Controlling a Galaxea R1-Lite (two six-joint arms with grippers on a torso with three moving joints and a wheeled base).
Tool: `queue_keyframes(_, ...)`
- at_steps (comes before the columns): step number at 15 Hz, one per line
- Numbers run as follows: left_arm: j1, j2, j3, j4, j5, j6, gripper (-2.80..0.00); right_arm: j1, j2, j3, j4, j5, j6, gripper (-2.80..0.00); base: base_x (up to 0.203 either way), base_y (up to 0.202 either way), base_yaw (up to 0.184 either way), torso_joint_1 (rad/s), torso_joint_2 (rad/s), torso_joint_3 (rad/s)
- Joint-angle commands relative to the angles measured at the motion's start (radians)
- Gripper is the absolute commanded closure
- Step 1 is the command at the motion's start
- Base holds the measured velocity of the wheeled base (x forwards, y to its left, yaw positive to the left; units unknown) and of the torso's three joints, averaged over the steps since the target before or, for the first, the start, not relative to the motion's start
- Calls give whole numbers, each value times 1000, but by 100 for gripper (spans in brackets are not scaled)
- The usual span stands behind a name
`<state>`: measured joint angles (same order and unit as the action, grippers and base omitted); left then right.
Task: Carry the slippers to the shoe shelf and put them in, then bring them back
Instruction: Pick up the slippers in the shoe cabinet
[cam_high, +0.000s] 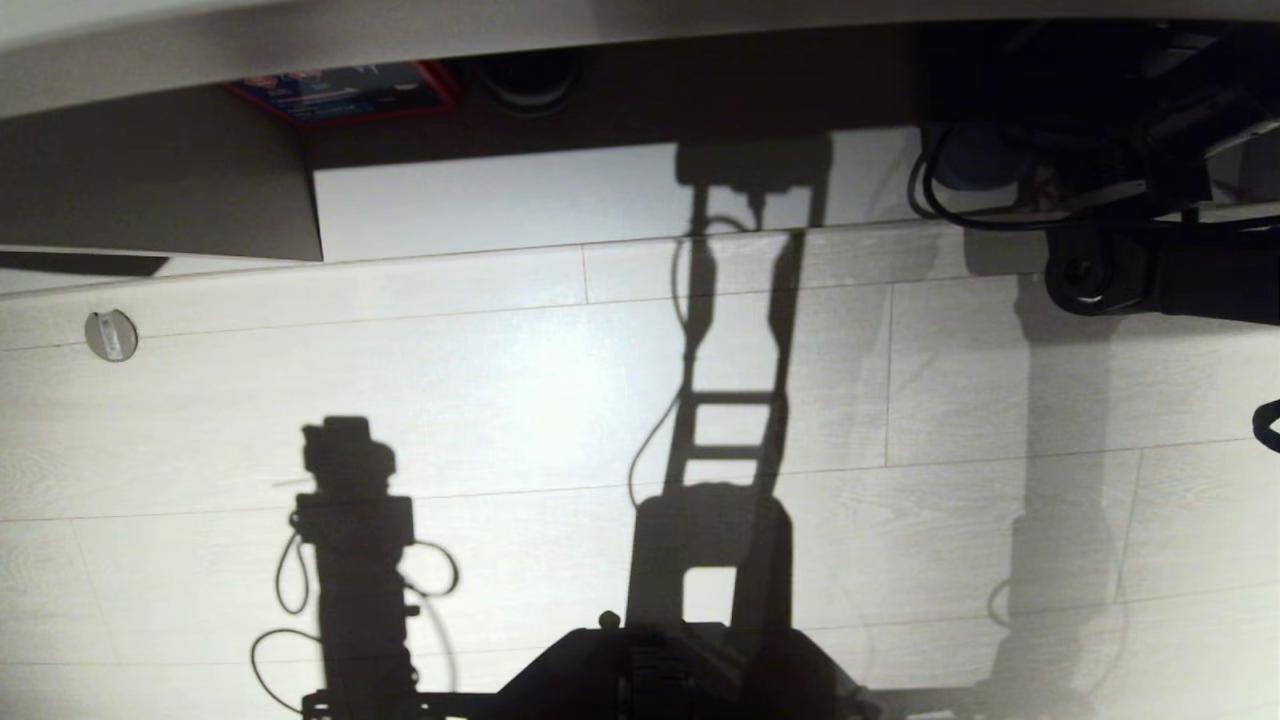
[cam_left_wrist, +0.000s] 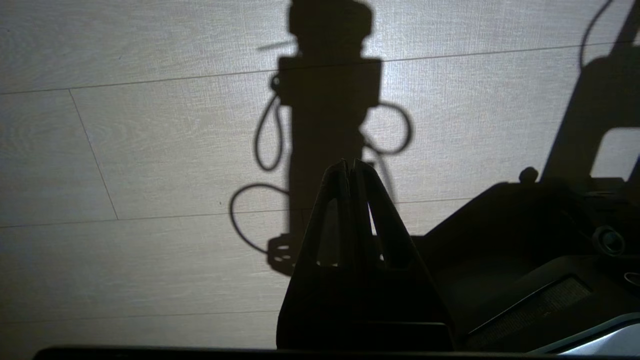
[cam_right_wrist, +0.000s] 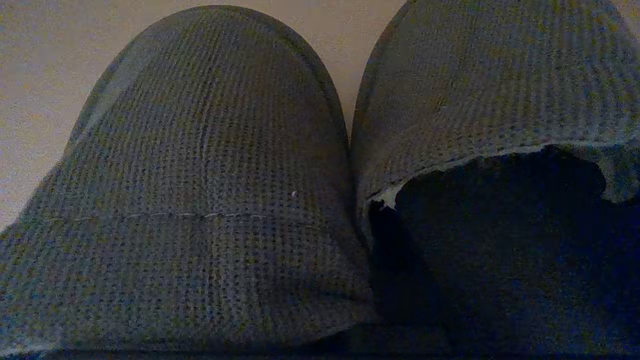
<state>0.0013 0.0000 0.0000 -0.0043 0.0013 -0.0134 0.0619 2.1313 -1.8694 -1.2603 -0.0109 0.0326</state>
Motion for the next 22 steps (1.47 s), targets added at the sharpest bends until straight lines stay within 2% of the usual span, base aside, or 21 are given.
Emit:
queue_keyframes(1, 0, 0, 0, 0, 0, 0, 0, 0, -100, 84, 9, -3, 4, 0, 0, 0, 0, 0, 0, 0)
queue_keyframes(10, 0, 0, 0, 0, 0, 0, 0, 2, -326, 280, 91, -3, 6, 0, 0, 0, 0, 0, 0, 0)
queue_keyframes(15, 0, 0, 0, 0, 0, 0, 0, 5, -401, 530, 96, 4, 4, 0, 0, 0, 0, 0, 0, 0)
queue_keyframes(17, 0, 0, 0, 0, 0, 0, 0, 6, -428, 570, 95, 6, 3, 0, 0, 0, 0, 0, 0, 0)
queue_keyframes(19, 0, 0, 0, 0, 0, 0, 0, 6, -493, 721, 95, 6, 4, 0, 0, 0, 0, 0, 0, 0)
queue_keyframes(22, 0, 0, 0, 0, 0, 0, 0, 6, -613, 875, 97, 8, 3, 0, 0, 0, 0, 0, 0, 0)
